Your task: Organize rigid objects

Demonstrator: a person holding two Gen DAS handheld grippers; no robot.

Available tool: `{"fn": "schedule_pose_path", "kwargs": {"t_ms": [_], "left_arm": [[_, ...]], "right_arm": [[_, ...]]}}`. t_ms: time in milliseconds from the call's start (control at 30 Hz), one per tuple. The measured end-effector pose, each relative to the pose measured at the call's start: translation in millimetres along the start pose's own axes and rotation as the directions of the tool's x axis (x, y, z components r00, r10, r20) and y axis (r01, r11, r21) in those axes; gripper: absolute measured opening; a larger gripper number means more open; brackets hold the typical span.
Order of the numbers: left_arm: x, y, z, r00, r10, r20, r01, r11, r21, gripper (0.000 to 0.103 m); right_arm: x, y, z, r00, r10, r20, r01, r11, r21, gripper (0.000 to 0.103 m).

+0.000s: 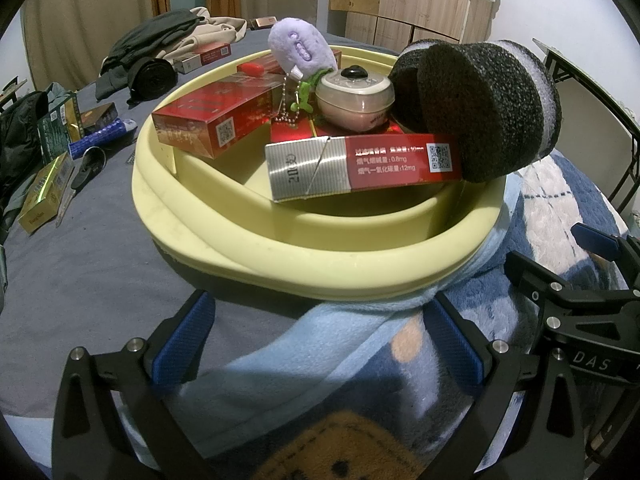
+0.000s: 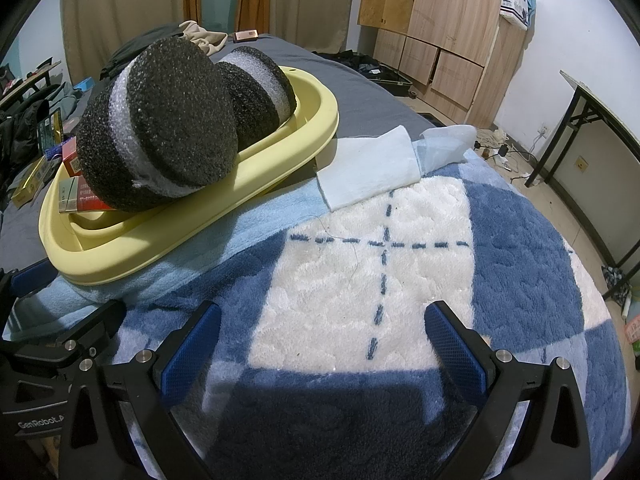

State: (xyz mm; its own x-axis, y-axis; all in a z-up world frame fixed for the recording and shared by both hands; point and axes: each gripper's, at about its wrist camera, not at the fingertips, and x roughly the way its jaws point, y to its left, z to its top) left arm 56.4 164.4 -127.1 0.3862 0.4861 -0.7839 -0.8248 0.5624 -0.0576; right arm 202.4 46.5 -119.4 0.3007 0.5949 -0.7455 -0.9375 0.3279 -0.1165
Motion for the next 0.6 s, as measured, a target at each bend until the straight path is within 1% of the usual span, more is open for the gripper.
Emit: {"fn": "schedule_pose_path", "kwargs": {"t_ms": [600], "left_arm": [[0.0,0.0,0.1,1.000,0.000,0.000,0.000,1.000,0.000,0.103]], "right_arm": [[0.0,0.0,0.3,1.000,0.000,0.000,0.000,1.000,0.000,0.103]]}}
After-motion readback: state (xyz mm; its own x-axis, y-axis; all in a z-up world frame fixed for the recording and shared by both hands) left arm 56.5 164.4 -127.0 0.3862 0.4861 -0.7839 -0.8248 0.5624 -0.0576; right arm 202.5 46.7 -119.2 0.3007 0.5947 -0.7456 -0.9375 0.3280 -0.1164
